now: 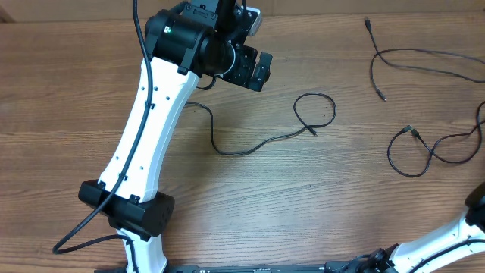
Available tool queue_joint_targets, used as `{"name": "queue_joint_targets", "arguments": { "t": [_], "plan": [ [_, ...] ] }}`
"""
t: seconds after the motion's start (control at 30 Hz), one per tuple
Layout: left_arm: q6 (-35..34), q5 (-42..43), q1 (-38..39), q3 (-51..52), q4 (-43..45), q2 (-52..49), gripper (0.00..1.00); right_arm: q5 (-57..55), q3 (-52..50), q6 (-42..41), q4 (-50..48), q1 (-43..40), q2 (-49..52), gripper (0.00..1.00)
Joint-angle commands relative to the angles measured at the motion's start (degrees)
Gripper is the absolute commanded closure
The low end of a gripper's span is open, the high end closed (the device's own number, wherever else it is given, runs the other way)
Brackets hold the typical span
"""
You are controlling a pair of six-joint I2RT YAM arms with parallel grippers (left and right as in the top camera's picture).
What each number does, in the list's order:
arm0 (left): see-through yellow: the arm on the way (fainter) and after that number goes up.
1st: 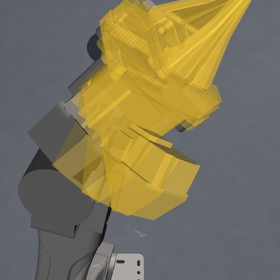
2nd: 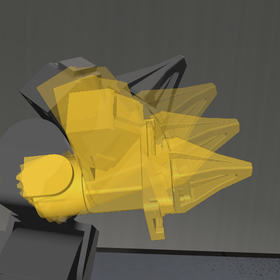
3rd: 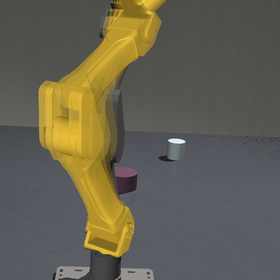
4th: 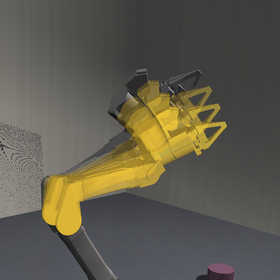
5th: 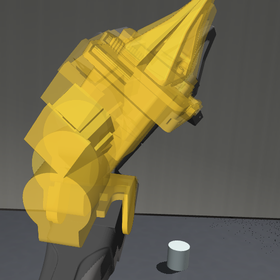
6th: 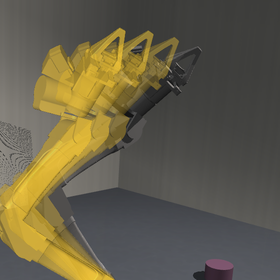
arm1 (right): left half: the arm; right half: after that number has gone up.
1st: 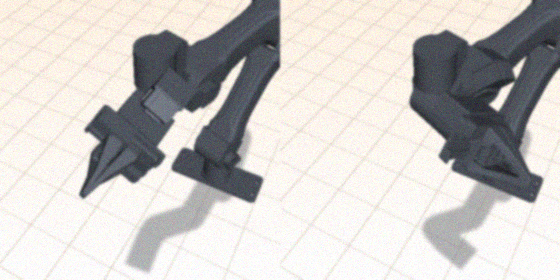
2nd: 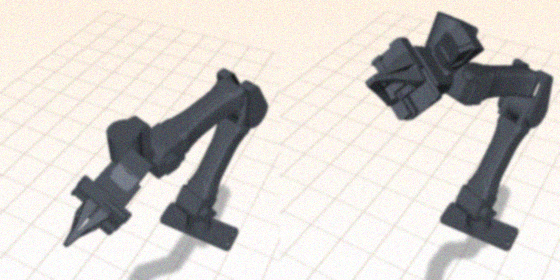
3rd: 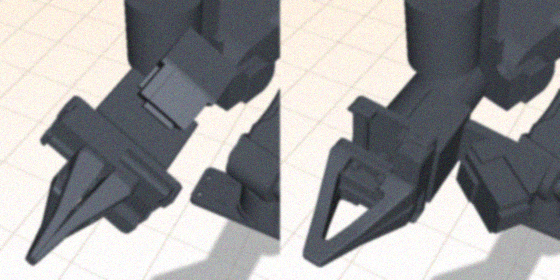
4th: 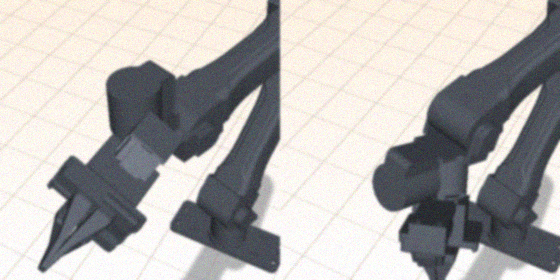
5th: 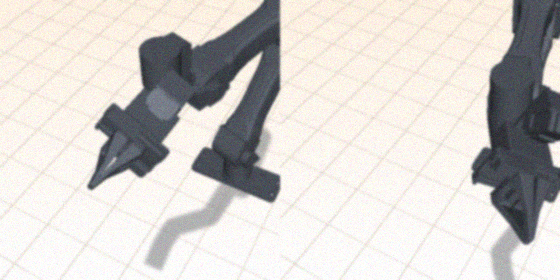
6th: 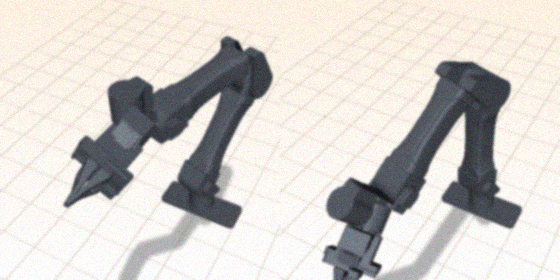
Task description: Untangle cables
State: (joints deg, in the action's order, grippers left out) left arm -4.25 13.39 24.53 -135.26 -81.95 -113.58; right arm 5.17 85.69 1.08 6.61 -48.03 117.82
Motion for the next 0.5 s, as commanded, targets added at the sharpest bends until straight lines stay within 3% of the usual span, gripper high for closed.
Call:
{"name": "queue_joint_targets", "arguments": {
  "t": [0.0,0.23,0.47],
  "plan": [
    [0.9,-0.48,-0.22,-0.87,-0.13,0.81,0.0,4.42,0.2,-0.85,1.14,-0.26,0.42,0.0],
    [0.9,-0.48,-0.09,-0.87,-0.13,0.81,0.0,14.45,0.2,5.51,5.38,-0.24,-3.21,0.0],
    [0.9,-0.48,-0.15,-0.87,-0.13,0.81,0.0,15.26,0.2,15.32,16.98,0.96,-10.08,0.0]
  ]
}}
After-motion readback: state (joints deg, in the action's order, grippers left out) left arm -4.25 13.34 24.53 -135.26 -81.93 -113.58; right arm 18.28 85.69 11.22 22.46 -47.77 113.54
